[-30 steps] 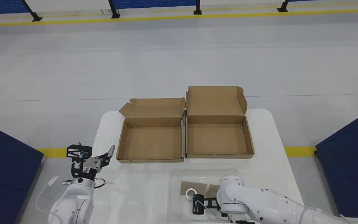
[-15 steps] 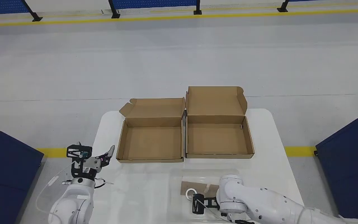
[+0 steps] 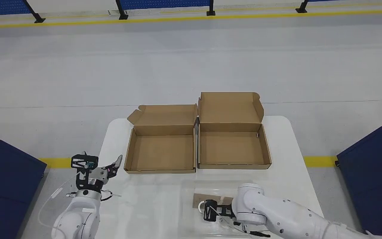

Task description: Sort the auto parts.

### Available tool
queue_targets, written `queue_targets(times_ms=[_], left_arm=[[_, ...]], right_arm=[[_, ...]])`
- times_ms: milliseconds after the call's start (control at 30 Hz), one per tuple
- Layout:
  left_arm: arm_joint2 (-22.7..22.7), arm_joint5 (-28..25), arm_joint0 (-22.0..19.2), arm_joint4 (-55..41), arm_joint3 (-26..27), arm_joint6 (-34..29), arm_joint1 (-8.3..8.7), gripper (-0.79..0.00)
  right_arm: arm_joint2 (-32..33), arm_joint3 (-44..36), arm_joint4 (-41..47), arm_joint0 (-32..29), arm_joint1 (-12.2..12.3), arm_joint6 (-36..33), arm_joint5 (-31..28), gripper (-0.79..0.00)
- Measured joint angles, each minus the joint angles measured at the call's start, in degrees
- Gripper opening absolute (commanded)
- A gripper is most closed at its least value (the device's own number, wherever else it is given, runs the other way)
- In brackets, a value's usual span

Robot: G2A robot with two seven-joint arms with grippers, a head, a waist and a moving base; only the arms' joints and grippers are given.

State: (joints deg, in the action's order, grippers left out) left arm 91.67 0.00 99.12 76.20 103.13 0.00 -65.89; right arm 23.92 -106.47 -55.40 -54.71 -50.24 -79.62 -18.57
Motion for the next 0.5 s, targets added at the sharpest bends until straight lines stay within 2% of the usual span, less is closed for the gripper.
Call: queue_targets(times_ms=[500], left_arm=[[0.00,0.00,0.00,0.00,0.00,0.00,0.00,0.000]], right_arm=[[6.10,-1.58,2.27,-3.21,1.97,4.24,-0.76,-0.785]])
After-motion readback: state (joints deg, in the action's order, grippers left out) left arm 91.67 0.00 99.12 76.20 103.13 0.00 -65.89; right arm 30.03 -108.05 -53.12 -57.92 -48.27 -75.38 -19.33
